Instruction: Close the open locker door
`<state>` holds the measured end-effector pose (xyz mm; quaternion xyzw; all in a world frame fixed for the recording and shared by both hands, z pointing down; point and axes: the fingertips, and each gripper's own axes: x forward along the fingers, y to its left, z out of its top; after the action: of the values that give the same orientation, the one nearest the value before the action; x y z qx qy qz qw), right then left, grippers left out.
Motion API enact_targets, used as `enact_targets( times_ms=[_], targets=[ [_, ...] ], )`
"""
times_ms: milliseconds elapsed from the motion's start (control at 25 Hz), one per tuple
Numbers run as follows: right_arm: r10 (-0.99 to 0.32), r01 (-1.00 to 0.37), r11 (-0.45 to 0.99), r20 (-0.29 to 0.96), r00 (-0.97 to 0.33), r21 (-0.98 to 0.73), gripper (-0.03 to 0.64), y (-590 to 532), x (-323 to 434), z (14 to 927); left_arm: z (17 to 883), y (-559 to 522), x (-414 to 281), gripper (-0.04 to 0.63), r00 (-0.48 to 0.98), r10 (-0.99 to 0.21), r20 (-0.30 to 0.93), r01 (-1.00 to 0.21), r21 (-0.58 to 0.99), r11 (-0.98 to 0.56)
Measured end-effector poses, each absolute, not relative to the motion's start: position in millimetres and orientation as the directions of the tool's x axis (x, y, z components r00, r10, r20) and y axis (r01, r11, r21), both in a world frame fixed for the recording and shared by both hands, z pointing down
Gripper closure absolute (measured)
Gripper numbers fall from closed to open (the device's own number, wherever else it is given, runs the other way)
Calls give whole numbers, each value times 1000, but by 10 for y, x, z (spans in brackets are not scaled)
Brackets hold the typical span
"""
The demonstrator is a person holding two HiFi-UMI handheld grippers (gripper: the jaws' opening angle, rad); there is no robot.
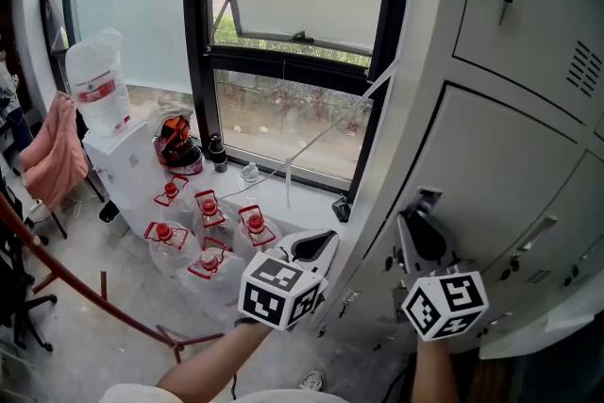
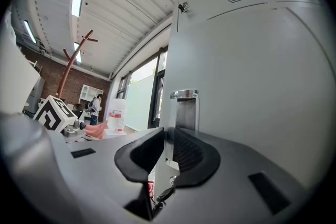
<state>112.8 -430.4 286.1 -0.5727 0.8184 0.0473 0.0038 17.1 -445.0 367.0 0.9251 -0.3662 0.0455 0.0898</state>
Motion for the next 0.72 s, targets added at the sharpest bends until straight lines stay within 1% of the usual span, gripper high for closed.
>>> enact_targets(
  times_ms=[240,480,720],
  targets=[
    [-937,-937,339,-63,-345,84,561,-4300,1142,2867,3664,-4431,161,589,725,-673,148,-689,132,-713],
    [-947,-943,312,-48,-319,112,561,-4291,1163,2904,3682,-4389,150,589,726,-671,150,-688,136,-713],
    [-943,-940,327,-38,-332,100,561,-4242,1138,2933,3658,-4329,157,589,731,-667,146,-683,134,-718]
  ],
)
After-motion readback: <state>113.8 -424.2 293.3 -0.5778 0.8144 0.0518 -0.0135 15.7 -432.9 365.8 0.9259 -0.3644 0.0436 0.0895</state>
